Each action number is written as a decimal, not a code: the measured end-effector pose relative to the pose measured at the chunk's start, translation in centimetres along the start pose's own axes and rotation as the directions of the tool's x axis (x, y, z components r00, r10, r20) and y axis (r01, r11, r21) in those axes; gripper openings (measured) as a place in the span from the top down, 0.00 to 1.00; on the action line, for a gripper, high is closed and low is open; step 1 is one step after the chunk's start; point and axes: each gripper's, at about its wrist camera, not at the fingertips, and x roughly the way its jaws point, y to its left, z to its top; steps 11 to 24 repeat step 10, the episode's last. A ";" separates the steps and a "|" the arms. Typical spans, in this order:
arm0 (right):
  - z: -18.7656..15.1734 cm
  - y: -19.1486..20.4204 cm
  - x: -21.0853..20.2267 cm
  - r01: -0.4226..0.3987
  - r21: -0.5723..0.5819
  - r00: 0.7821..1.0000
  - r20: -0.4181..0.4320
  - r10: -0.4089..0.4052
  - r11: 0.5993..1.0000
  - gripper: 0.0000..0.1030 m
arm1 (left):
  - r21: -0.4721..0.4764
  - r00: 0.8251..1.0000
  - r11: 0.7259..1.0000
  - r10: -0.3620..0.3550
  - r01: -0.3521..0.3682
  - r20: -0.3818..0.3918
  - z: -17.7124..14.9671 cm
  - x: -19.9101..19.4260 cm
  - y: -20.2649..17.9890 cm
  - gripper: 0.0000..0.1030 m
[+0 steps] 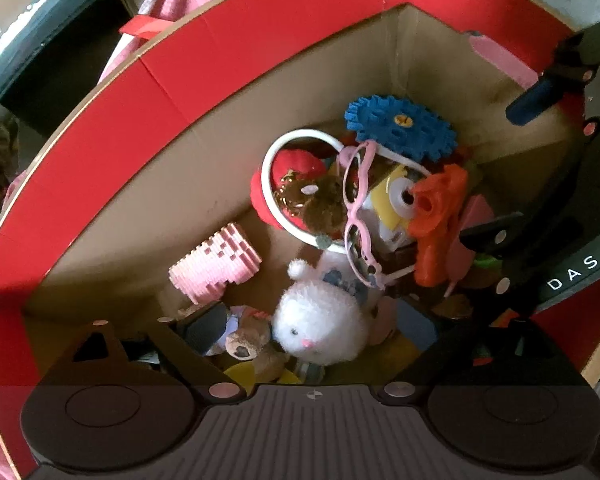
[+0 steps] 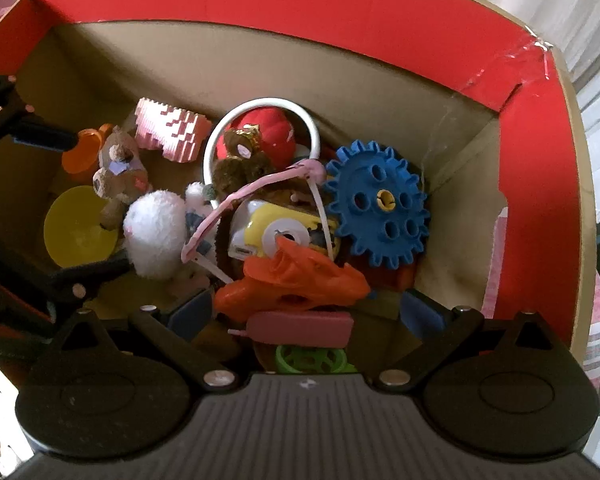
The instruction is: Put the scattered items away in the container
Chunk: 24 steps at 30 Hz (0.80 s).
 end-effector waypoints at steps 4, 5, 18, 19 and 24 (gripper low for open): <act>-0.1 0.1 0.0 0.007 -0.003 1.000 0.007 -0.007 1.000 0.03 | 0.002 1.000 1.000 0.000 0.000 0.001 0.0 0.0 0.0 0.07; -0.1 0.0 -0.1 0.007 -0.003 1.000 0.007 -0.007 1.000 0.03 | 0.004 1.000 1.000 0.000 0.000 0.003 0.0 -0.1 0.0 0.07; 0.0 0.1 -0.1 0.007 -0.004 1.000 0.009 -0.007 1.000 0.03 | 0.008 1.000 1.000 0.002 -0.002 0.010 0.0 -0.1 -0.1 0.08; 0.0 0.1 -0.1 0.007 -0.004 1.000 0.009 -0.007 1.000 0.03 | 0.008 1.000 1.000 0.002 -0.002 0.010 0.0 -0.1 -0.1 0.08; 0.0 0.1 -0.1 0.007 -0.004 1.000 0.009 -0.007 1.000 0.03 | 0.008 1.000 1.000 0.002 -0.002 0.010 0.0 -0.1 -0.1 0.08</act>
